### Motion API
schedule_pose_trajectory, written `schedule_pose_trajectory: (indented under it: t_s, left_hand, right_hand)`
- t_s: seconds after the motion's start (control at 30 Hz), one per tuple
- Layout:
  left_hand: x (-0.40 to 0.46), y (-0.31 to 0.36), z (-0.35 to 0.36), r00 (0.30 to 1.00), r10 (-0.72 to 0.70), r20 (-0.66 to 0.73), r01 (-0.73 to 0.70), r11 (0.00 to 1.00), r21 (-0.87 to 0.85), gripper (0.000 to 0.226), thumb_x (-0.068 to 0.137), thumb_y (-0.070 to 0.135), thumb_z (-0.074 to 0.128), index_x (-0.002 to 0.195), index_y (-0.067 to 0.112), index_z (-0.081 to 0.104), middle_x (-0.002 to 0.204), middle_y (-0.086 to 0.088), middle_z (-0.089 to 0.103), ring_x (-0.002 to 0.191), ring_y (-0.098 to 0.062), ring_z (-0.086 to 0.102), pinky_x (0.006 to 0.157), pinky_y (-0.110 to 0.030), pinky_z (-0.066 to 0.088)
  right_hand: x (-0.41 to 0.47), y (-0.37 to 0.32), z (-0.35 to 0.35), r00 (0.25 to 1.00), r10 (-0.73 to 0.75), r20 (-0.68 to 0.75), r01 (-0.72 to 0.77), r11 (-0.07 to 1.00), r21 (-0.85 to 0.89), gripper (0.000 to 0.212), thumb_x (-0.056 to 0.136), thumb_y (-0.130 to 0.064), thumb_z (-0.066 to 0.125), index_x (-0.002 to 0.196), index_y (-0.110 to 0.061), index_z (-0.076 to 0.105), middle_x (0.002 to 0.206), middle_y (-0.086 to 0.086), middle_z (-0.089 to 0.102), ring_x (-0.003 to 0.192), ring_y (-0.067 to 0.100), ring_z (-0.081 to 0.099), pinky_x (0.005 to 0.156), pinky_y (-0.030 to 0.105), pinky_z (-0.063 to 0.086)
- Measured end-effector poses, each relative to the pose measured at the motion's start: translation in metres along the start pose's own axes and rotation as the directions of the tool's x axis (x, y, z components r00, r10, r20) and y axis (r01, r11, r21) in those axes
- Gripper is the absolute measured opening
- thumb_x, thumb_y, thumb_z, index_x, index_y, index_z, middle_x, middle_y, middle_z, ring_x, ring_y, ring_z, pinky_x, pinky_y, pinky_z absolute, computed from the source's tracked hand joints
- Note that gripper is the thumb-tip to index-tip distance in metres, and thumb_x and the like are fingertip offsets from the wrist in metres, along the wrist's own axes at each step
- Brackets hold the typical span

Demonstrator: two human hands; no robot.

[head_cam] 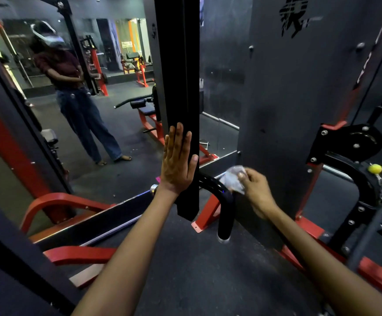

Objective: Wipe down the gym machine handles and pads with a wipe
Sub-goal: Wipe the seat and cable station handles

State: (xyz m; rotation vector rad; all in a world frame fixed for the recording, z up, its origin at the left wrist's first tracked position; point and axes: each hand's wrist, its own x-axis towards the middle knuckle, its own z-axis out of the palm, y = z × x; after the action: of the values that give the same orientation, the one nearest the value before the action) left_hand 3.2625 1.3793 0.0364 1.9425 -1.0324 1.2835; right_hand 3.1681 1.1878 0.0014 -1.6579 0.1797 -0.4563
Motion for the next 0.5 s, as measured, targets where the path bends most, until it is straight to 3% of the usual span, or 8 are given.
schedule_pose_trajectory:
  t_s: [0.07,0.13,0.2,0.27,0.37,0.5]
  left_hand:
    - [0.0,-0.001,0.0,1.0,-0.001,0.0,0.001,1.0,-0.007,0.077,0.094,0.021,0.039,0.153,0.03,-0.011,0.159,0.011,-0.02,0.148,-0.013,-0.012,0.121,-0.037,-0.004]
    - [0.001,-0.001,0.0,1.0,0.003,0.0,-0.003,1.0,-0.011,0.078,0.094,0.021,0.039,0.153,0.03,-0.011,0.159,0.012,-0.02,0.148,-0.013,-0.013,0.121,-0.037,-0.004]
    - [0.001,-0.002,0.001,1.0,0.009,-0.002,-0.009,1.0,-0.008,0.077,0.094,0.021,0.039,0.153,0.03,-0.011,0.159,0.012,-0.02,0.148,-0.013,-0.013,0.121,-0.037,-0.004]
    - [-0.001,-0.002,0.001,1.0,0.006,-0.001,-0.006,1.0,-0.006,0.077,0.095,0.021,0.038,0.153,0.03,-0.011,0.159,0.011,-0.021,0.148,-0.013,-0.013,0.121,-0.038,-0.003]
    - [-0.001,-0.002,0.001,1.0,0.003,0.005,-0.003,1.0,-0.018,0.077,0.095,0.02,0.039,0.153,0.03,-0.011,0.159,0.012,-0.021,0.148,-0.013,-0.013,0.121,-0.038,-0.003]
    - [0.0,0.002,0.001,1.0,-0.01,-0.009,0.009,1.0,-0.024,0.077,0.095,0.017,0.038,0.153,0.031,-0.012,0.159,0.013,-0.021,0.148,-0.013,-0.013,0.121,-0.038,-0.004]
  right_hand:
    - [-0.005,-0.027,0.012,0.981,-0.18,0.074,0.183,0.982,-0.046,0.031,0.093,0.0,0.051,0.113,-0.018,0.066,0.107,0.002,0.069,0.1,0.011,0.065,0.087,0.027,0.053]
    - [-0.021,-0.042,0.023,0.907,-0.322,0.271,0.382,0.9,-0.211,0.046,0.087,0.013,0.046,0.121,-0.013,0.063,0.119,-0.002,0.064,0.112,0.002,0.058,0.099,0.024,0.047]
    - [-0.036,-0.029,0.025,0.758,-0.441,0.48,0.631,0.683,-0.368,0.052,0.084,0.013,0.037,0.126,-0.007,0.059,0.138,0.002,0.051,0.133,0.01,0.041,0.111,0.026,0.033]
    - [-0.048,-0.001,0.014,0.637,-0.523,0.566,0.769,0.478,-0.425,0.048,0.087,0.007,0.031,0.127,0.001,0.057,0.146,0.01,0.041,0.141,0.024,0.029,0.116,0.033,0.026]
    - [-0.069,0.036,-0.014,0.632,-0.534,0.562,0.775,0.437,-0.457,0.039,0.102,-0.005,0.024,0.13,0.006,0.05,0.146,0.017,0.038,0.14,0.031,0.029,0.114,0.041,0.027]
    - [-0.082,0.052,-0.038,0.697,-0.565,0.441,0.713,0.483,-0.509,0.04,0.096,0.006,0.029,0.131,0.006,0.049,0.145,0.019,0.04,0.138,0.032,0.034,0.107,0.053,0.034]
